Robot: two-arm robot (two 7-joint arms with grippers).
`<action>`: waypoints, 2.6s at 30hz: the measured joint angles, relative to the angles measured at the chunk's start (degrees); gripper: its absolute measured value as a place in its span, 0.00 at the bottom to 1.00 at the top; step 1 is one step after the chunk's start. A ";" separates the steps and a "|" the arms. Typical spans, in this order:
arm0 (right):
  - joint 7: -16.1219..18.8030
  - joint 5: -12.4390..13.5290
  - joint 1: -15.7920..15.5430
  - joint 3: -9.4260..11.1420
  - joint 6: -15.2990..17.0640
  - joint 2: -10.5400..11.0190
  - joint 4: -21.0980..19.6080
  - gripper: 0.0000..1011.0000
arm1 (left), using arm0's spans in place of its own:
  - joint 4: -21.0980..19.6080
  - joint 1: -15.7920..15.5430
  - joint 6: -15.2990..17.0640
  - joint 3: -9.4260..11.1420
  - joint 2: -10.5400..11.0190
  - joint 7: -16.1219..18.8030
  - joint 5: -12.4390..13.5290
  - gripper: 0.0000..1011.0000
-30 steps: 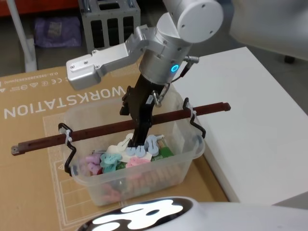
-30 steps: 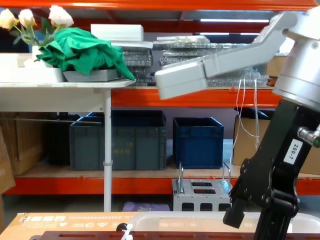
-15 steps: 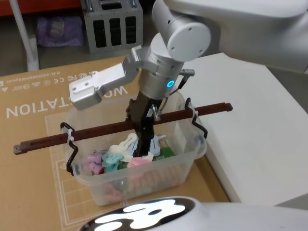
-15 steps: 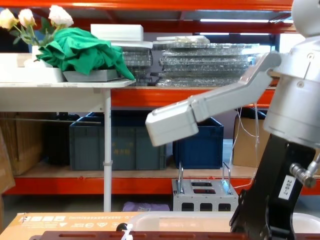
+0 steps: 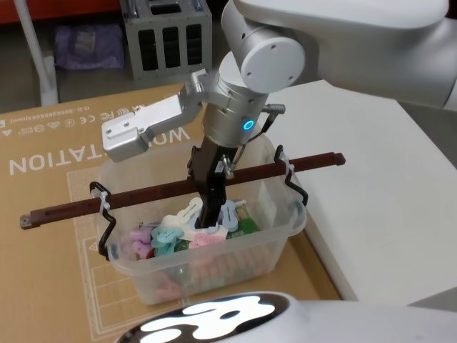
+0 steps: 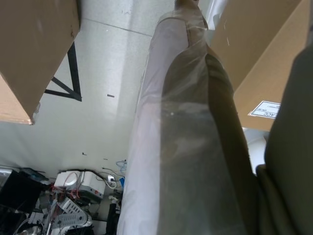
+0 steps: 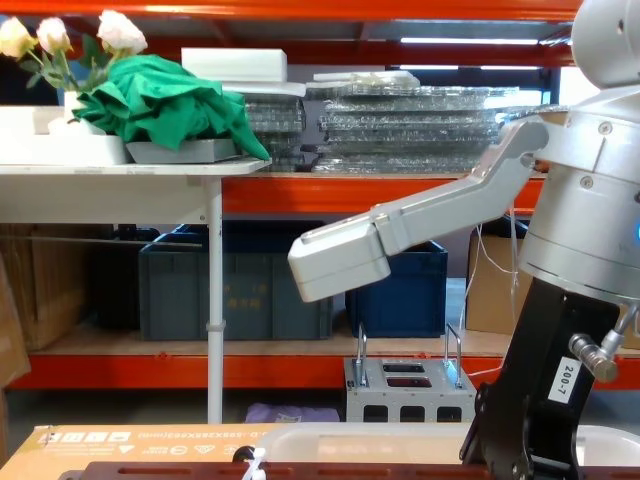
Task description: Use one hand to grasp the basket and place it at the designated location.
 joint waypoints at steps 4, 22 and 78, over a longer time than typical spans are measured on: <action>-0.24 0.04 0.06 0.02 0.00 0.10 0.08 0.77 | 0.00 0.00 0.00 0.00 0.00 0.00 0.00 0.00; -0.48 0.24 0.18 0.28 -0.25 0.44 0.22 0.22 | 0.00 0.00 0.00 0.00 0.00 0.00 0.00 0.00; 1.75 7.94 2.77 6.57 2.30 3.87 6.05 0.21 | 0.00 0.00 0.00 0.00 0.00 0.00 0.01 0.00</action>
